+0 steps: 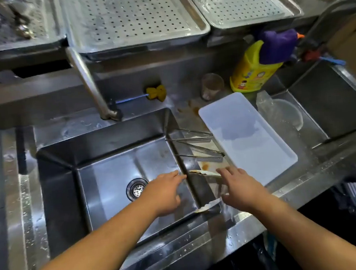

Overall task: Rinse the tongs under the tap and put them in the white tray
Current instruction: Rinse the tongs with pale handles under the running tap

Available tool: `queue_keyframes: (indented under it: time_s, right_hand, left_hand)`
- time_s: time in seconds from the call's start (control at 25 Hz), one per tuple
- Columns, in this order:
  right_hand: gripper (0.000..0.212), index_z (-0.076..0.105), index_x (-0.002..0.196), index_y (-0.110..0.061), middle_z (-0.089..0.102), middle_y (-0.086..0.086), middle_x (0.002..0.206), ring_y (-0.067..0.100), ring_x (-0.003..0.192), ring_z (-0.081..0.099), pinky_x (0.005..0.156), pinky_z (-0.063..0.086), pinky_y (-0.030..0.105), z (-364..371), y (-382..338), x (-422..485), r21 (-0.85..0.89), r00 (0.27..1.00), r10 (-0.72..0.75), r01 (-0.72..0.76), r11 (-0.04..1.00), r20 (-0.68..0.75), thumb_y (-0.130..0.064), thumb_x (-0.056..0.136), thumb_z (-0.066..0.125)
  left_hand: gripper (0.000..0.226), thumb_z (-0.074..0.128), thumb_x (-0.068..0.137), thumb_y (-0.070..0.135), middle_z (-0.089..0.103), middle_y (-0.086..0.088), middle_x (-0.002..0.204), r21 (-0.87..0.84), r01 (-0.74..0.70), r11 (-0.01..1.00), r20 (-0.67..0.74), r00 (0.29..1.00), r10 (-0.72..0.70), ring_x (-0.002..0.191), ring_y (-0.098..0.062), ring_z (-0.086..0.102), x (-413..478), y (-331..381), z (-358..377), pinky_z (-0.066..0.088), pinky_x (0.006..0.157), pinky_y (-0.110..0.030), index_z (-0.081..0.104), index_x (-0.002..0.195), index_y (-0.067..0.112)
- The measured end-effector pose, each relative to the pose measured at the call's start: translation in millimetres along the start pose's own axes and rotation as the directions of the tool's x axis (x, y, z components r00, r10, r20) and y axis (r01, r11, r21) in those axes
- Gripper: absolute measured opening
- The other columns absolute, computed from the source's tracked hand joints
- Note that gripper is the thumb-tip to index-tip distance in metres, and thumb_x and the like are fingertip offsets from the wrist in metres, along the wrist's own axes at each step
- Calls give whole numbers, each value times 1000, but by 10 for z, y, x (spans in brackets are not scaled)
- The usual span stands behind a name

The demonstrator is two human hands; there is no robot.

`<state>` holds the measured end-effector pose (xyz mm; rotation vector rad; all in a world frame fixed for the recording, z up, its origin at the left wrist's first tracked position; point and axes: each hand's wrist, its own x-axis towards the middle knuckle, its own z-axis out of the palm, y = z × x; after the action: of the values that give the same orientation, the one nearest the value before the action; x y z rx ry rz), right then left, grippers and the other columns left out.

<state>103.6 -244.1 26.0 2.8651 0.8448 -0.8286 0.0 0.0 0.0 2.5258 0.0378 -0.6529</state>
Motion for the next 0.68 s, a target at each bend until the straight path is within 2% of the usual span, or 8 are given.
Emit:
queue_keyframes:
  time_s: [0.12,0.24,0.4,0.52,0.68]
  right_hand:
    - [87,35,155,-28,48,3,149,28,129,51,101,49,37,139,248,34,-84,996,-91,93,992,25,-46,78,71]
    - [93,31,159,-20,46,7,150,30,130,49,108,43,38,305,379,92,-142,987,-151,158,977,61,-51,80,69]
    - [91,27,162,-18,48,7,151,30,130,49,109,44,40,394,478,175,-123,981,-192,193,973,20,-34,84,71]
    - [83,23,163,-14,47,8,152,29,132,48,112,41,39,466,537,222,-124,975,-222,220,968,-3,-24,92,66]
    - [70,32,159,-13,53,8,146,29,127,51,110,44,39,477,581,276,-109,967,-247,240,965,-63,-22,96,61]
  left_hand:
    - [82,65,94,28,20,-3,177,236,-122,964,17,992,121,159,-28,26,356,211,84,25,128,-45,26,167,30]
    - [98,73,89,36,16,-1,178,301,-162,940,88,986,142,162,-25,18,638,347,105,15,132,-48,16,169,27]
    - [97,74,83,33,37,-3,170,216,-162,963,89,985,146,155,-23,34,847,448,36,25,126,-38,23,166,28]
    - [95,73,83,33,38,-3,170,227,-167,960,127,982,141,153,-25,38,970,515,-2,33,122,-36,26,165,26]
    - [97,71,81,36,41,0,167,195,-127,973,132,986,102,150,-24,41,1073,545,-76,39,117,-37,24,166,30]
